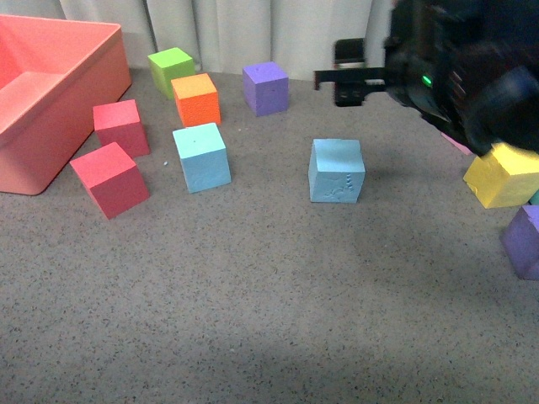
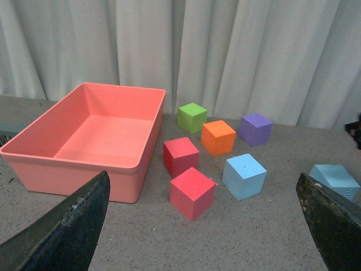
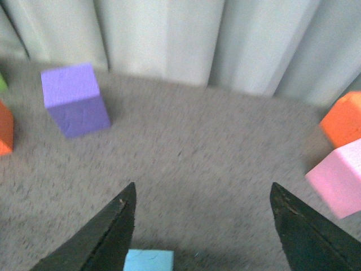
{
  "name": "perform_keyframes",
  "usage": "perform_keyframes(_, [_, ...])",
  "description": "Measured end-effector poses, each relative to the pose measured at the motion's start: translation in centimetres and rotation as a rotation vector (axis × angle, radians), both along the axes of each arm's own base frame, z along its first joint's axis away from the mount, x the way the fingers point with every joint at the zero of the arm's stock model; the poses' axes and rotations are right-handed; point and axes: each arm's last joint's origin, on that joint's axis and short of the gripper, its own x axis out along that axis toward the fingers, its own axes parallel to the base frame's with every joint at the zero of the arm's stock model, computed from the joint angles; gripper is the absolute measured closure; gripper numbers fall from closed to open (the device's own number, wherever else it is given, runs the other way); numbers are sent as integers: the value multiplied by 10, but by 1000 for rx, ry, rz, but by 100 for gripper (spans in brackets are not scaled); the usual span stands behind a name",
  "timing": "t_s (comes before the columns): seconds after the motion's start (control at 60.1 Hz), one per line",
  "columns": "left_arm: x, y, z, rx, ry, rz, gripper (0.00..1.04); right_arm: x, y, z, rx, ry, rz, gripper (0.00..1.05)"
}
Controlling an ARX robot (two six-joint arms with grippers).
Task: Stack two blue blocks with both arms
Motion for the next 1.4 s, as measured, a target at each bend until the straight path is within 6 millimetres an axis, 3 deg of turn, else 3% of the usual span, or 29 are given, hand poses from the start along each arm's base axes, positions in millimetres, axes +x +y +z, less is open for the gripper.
perform_keyframes(0.083, [0, 0, 0, 0, 0, 0, 7, -25, -23, 9, 38, -182, -5, 51])
perform_keyframes(0.183, [0, 0, 0, 0, 0, -1, 7, -56, -51, 36, 67, -330, -20, 69])
perform_keyframes(0.25, [0, 0, 0, 0, 0, -1, 7, -76, -67, 43, 66, -351, -32, 81])
perform_keyframes(0.366, [0, 0, 0, 0, 0, -1, 7, -110, -84, 35, 50, -303, -17, 104])
perform_keyframes(0.582, [0, 0, 0, 0, 0, -1, 7, -155, -106, 49, 50, -316, -17, 104])
perform_keyframes(0.798, [0, 0, 0, 0, 0, -1, 7, -188, -119, 47, 48, -299, -19, 104])
perform_keyframes(1.098, [0, 0, 0, 0, 0, -1, 7, -220, -135, 47, 50, -300, -19, 104])
perform_keyframes(1.397, [0, 0, 0, 0, 0, -1, 7, -241, -136, 48, 50, -302, -20, 104])
